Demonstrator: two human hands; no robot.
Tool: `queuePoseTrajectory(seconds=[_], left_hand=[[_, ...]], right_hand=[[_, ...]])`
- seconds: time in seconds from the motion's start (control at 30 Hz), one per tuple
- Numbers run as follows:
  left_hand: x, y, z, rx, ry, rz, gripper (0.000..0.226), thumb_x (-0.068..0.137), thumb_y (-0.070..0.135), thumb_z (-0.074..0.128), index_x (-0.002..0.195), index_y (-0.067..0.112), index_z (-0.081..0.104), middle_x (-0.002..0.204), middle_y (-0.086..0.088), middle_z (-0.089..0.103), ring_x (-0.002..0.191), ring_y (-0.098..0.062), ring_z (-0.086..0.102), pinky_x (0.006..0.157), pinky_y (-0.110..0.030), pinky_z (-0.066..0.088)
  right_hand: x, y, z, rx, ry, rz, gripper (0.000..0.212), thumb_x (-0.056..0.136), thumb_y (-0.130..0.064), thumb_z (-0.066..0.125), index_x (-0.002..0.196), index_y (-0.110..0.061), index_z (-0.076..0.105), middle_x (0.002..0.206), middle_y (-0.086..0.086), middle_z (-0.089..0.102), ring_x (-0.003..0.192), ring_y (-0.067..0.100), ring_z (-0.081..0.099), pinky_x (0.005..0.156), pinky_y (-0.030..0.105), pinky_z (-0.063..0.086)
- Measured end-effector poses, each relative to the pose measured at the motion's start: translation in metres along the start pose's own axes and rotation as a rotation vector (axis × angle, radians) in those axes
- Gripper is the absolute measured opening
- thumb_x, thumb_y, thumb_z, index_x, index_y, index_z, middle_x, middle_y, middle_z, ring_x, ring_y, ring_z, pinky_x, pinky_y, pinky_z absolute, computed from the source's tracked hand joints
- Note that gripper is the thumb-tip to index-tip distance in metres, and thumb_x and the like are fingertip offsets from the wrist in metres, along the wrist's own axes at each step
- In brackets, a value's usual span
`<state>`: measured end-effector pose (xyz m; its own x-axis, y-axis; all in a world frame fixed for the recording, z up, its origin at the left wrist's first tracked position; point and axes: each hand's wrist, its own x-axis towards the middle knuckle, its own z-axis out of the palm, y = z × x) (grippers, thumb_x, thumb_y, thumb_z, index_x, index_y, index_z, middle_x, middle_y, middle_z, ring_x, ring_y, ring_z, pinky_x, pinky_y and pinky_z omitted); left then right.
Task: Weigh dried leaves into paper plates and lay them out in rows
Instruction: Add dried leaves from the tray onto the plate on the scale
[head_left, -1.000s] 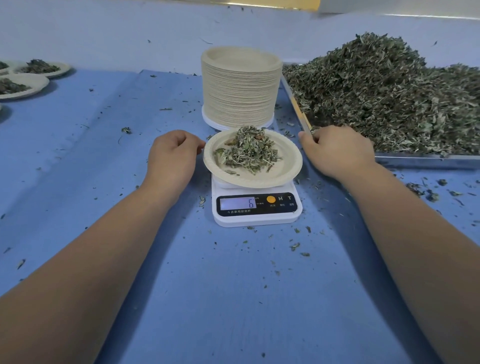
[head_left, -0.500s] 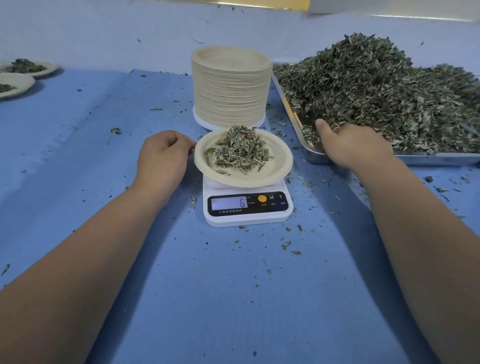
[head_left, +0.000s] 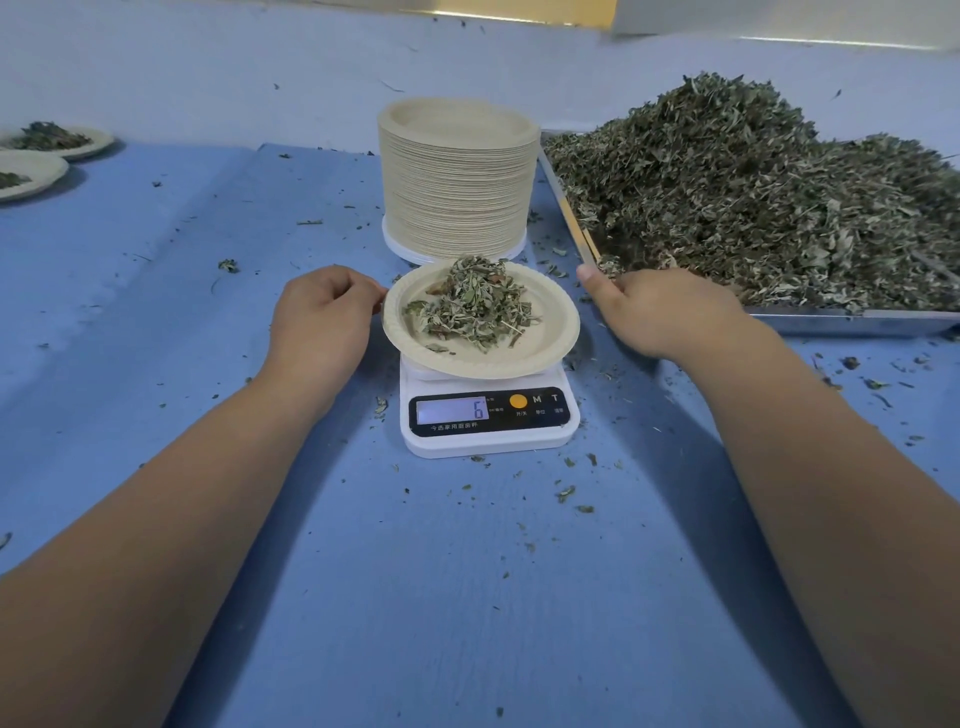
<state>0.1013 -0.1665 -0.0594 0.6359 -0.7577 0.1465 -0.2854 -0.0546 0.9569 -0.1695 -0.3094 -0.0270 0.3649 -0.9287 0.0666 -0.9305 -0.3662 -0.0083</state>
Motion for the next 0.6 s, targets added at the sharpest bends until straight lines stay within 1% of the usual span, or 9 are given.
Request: queuePoseTrajectory(seconds=[0.03,0.1,0.13,0.2,0.3,0.37,0.43,0.5,0.6], left_hand=[[0.0,0.0,0.0,0.0,-0.003,0.0,0.027,0.075,0.024,0.052,0.081,0.012,0.075,0.088,0.007,0.077,0.097,-0.024,0.07,0.092,-0.054,0.057],[0.0,0.0,0.0,0.003,-0.007,-0.001,0.026,0.076,0.023,0.052,0.081,0.013,0.076,0.088,0.008,0.077,0.097,-0.023,0.07,0.093,-0.054,0.057],[0.0,0.0,0.0,0.005,-0.008,-0.002,0.026,0.077,0.023,0.052,0.081,0.013,0.076,0.088,0.008,0.077,0.097,-0.023,0.07,0.093,-0.054,0.057],[-0.001,0.0,0.0,0.004,-0.005,-0.006,0.026,0.075,0.023,0.052,0.08,0.013,0.076,0.087,0.008,0.077,0.097,-0.024,0.07,0.093,-0.054,0.057],[-0.001,0.0,0.001,0.004,-0.006,-0.009,0.027,0.072,0.025,0.051,0.078,0.013,0.075,0.087,0.008,0.077,0.097,-0.024,0.07,0.093,-0.054,0.057],[0.0,0.0,0.0,0.004,-0.002,-0.015,0.027,0.071,0.025,0.051,0.076,0.014,0.075,0.086,0.006,0.076,0.095,-0.026,0.07,0.091,-0.055,0.057],[0.001,-0.001,0.0,0.011,0.016,-0.02,0.025,0.072,0.026,0.051,0.074,0.014,0.073,0.083,0.001,0.075,0.085,-0.027,0.068,0.087,-0.055,0.057],[0.002,-0.003,0.0,0.018,0.03,-0.019,0.024,0.073,0.026,0.051,0.074,0.014,0.071,0.082,-0.004,0.073,0.075,-0.021,0.061,0.079,-0.051,0.058],[0.004,-0.005,0.001,0.013,0.027,-0.006,0.024,0.072,0.026,0.051,0.074,0.013,0.07,0.084,-0.008,0.072,0.072,-0.018,0.057,0.071,-0.041,0.052]], right_hand=[[-0.001,-0.004,0.002,-0.009,0.023,-0.018,0.085,0.093,-0.078,0.005,0.09,-0.013,0.06,0.093,0.012,0.064,0.088,0.033,0.06,0.077,0.044,0.049],[-0.002,-0.009,0.002,-0.011,0.129,-0.033,0.077,0.098,-0.072,0.016,0.07,-0.011,0.054,0.072,0.011,0.058,0.065,0.028,0.055,0.059,0.034,0.041],[-0.002,-0.009,0.001,-0.01,0.177,-0.03,0.074,0.1,-0.068,0.021,0.065,-0.01,0.051,0.065,0.011,0.055,0.058,0.026,0.052,0.054,0.031,0.037],[-0.001,-0.009,-0.002,0.007,0.24,-0.034,0.069,0.103,-0.061,0.029,0.06,-0.01,0.046,0.058,0.01,0.05,0.052,0.025,0.049,0.05,0.027,0.032],[-0.001,-0.013,0.0,0.072,0.314,-0.046,0.063,0.103,-0.051,0.041,0.055,-0.01,0.043,0.051,0.009,0.045,0.047,0.024,0.045,0.049,0.024,0.029],[0.001,-0.015,0.002,0.103,0.313,-0.027,0.06,0.101,-0.05,0.044,0.056,-0.01,0.045,0.052,0.008,0.046,0.048,0.024,0.046,0.049,0.023,0.027],[0.002,-0.017,0.003,0.098,0.247,0.009,0.058,0.1,-0.053,0.043,0.062,-0.011,0.051,0.06,0.008,0.052,0.053,0.024,0.049,0.051,0.025,0.03],[0.003,-0.02,0.004,0.072,0.185,0.033,0.057,0.1,-0.058,0.037,0.067,-0.013,0.051,0.068,0.008,0.053,0.06,0.026,0.05,0.057,0.031,0.036],[0.004,-0.023,0.005,0.03,0.139,0.057,0.055,0.1,-0.062,0.034,0.072,-0.016,0.047,0.07,0.004,0.048,0.063,0.026,0.046,0.065,0.035,0.039]])
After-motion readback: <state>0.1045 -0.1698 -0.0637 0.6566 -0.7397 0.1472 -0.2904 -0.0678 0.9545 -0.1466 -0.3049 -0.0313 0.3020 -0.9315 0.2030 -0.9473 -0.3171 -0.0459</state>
